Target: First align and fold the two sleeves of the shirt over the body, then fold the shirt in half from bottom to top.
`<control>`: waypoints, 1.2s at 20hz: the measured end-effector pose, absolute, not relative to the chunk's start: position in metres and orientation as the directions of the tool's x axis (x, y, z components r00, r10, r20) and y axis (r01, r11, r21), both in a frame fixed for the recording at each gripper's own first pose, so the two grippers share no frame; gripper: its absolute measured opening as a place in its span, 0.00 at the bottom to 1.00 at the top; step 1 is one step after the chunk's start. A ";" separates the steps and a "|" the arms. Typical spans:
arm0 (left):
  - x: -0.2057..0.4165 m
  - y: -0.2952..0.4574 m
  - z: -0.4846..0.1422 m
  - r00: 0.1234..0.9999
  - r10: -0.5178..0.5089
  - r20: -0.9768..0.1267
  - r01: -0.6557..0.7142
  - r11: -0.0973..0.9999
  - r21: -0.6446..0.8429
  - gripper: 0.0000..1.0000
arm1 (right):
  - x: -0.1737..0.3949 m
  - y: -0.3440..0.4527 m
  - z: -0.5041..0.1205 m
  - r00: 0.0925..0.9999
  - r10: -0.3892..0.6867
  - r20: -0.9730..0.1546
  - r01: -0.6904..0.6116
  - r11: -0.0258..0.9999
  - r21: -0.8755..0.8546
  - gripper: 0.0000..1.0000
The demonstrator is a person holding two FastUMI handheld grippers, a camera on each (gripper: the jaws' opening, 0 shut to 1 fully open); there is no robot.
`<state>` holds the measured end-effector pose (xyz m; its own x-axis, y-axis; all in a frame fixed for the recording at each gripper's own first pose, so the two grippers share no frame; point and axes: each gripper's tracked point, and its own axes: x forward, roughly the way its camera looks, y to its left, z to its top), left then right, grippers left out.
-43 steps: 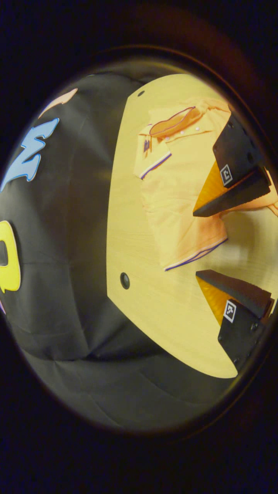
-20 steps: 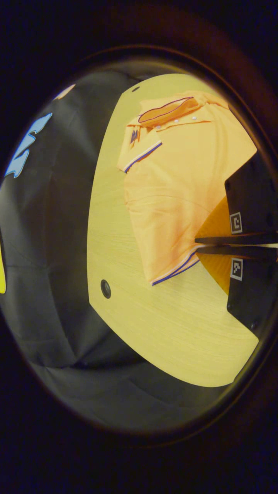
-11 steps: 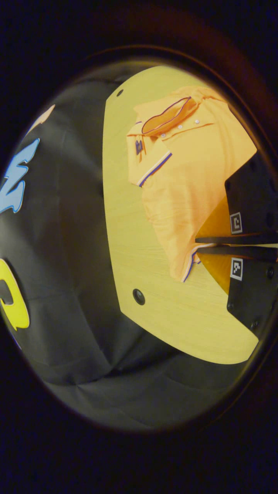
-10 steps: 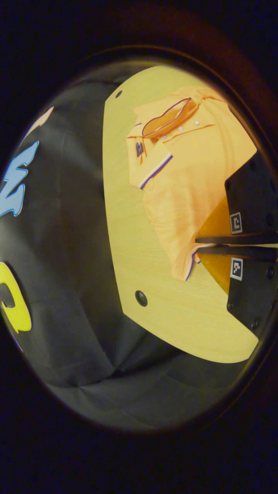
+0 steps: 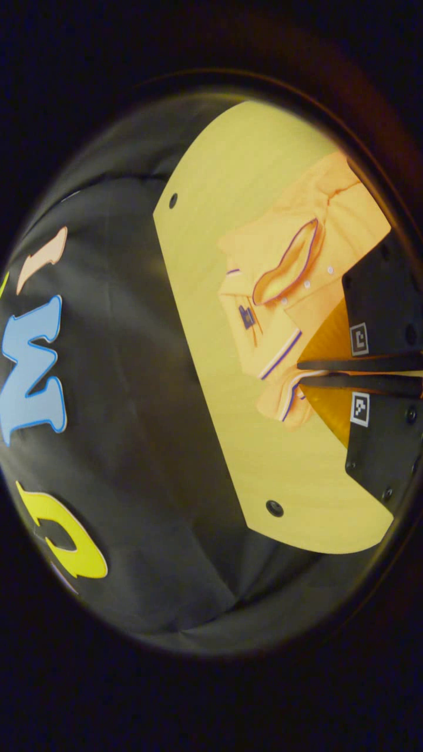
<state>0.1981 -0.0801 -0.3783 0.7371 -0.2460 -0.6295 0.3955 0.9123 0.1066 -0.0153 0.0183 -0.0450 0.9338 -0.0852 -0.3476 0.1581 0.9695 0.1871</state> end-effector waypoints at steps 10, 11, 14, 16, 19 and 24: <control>0.157 -0.147 -0.406 0.637 -0.329 -0.698 0.478 0.878 0.022 0.08 | -0.033 -0.001 -0.056 0.918 -0.131 -0.374 0.211 0.960 0.183 0.39; 0.157 -0.146 -0.407 0.632 -0.330 -0.701 0.477 0.879 0.016 0.08 | -0.034 -0.001 -0.057 0.917 -0.128 -0.378 0.211 0.959 0.186 0.39; 0.152 -0.148 -0.411 0.595 -0.369 -0.714 0.472 0.880 -0.062 0.22 | -0.036 -0.002 -0.061 0.916 -0.124 -0.381 0.210 0.959 0.192 0.39; 0.149 -0.143 -0.410 0.590 -0.378 -0.714 0.458 0.884 -0.090 0.44 | -0.036 -0.001 -0.063 0.915 -0.116 -0.386 0.204 0.959 0.195 0.39; 0.144 -0.136 -0.405 0.586 -0.387 -0.712 0.442 0.889 -0.120 0.61 | -0.036 0.005 -0.069 0.913 -0.096 -0.397 0.188 0.962 0.200 0.39; 0.139 -0.112 -0.366 0.634 -0.392 -0.666 0.429 0.895 -0.119 0.81 | -0.033 0.018 -0.085 0.907 -0.042 -0.420 0.140 0.968 0.206 0.39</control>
